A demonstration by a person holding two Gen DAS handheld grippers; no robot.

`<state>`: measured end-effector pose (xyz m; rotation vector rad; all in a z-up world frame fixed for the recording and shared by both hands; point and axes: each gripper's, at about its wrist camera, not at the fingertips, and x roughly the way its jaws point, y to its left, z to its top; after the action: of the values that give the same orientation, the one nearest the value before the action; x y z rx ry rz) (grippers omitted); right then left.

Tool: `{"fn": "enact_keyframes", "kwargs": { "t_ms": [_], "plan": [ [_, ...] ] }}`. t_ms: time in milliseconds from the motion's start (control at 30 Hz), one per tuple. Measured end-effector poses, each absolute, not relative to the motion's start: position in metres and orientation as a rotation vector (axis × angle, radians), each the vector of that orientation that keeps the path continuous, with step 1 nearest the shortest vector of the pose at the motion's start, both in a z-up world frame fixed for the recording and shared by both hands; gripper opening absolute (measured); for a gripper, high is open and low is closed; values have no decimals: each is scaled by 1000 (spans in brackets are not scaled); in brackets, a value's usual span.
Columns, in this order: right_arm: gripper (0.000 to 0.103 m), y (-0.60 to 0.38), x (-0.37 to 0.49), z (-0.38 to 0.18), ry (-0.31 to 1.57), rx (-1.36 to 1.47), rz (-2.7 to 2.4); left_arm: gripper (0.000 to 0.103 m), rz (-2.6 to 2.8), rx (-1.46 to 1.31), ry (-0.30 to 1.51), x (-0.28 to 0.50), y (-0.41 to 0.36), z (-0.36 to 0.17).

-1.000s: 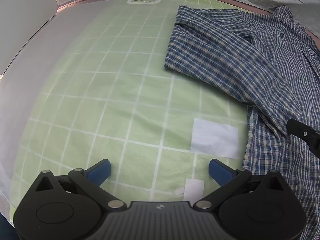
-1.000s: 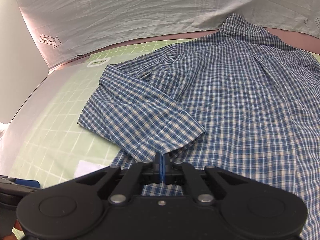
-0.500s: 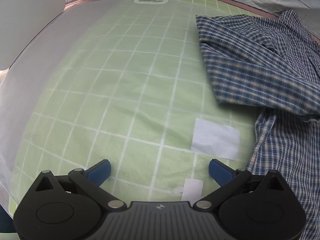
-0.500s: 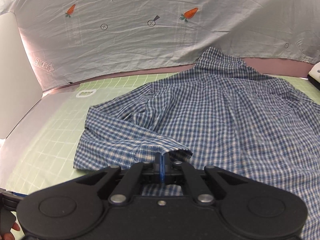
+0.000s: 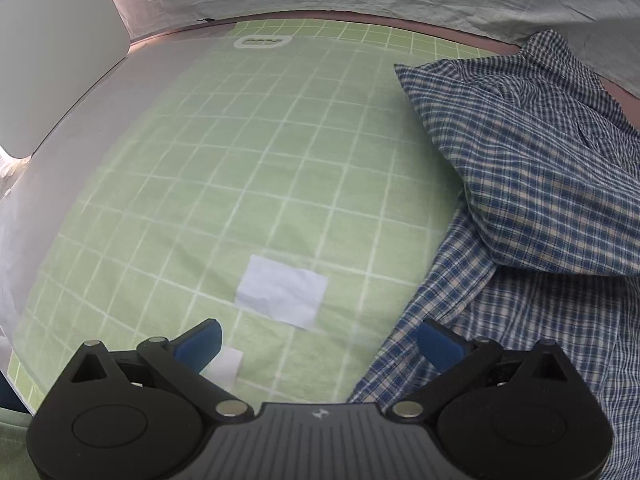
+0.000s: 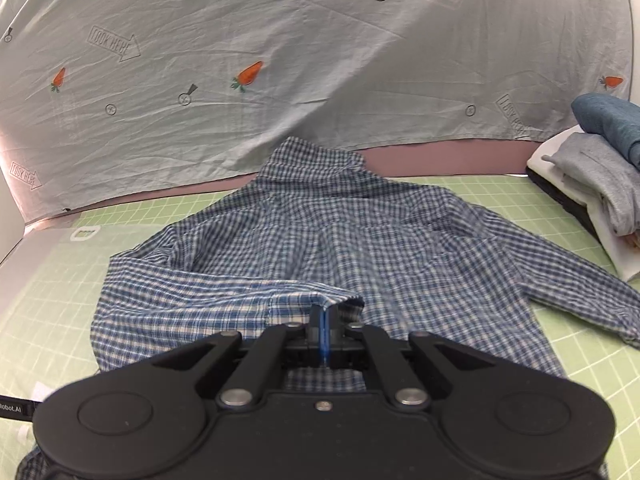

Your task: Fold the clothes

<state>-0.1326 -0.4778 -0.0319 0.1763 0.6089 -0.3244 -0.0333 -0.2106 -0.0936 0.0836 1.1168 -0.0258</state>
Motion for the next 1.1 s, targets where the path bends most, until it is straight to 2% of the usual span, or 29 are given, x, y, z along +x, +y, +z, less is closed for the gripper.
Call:
{"fn": "enact_keyframes", "kwargs": {
  "t_ms": [400,567,600,633,667,700,733,800,900,933,1100],
  "plan": [
    [0,-655,-159,-37,521,213,-564,103,44,86,1140,-40,-296,-95],
    [2,-701,-160,-56,589,229,-648,103,66,106,1112,-37,-315,-85],
    [8,-705,-162,-59,595,241,-666,103,63,104,1105,-37,-317,-82],
    [26,-706,-164,-61,603,252,-673,103,57,105,1098,-39,-319,-80],
    [38,-706,-165,-64,604,264,-679,103,54,110,1093,-41,-320,-78],
    [59,-705,-166,-66,605,275,-683,103,51,115,1089,-42,-320,-77],
    [64,-703,-166,-69,607,284,-682,103,47,119,1087,-44,-321,-76],
    [67,-694,-164,-76,633,290,-668,103,42,123,1085,-47,-319,-75],
    [97,-674,-160,-83,662,272,-659,103,37,116,1075,-54,-313,-75],
    [101,-666,-160,-84,663,263,-645,103,36,109,1070,-56,-310,-73],
    [103,-624,-163,-90,681,246,-567,103,23,73,1049,-69,-282,-72]
  ]
}}
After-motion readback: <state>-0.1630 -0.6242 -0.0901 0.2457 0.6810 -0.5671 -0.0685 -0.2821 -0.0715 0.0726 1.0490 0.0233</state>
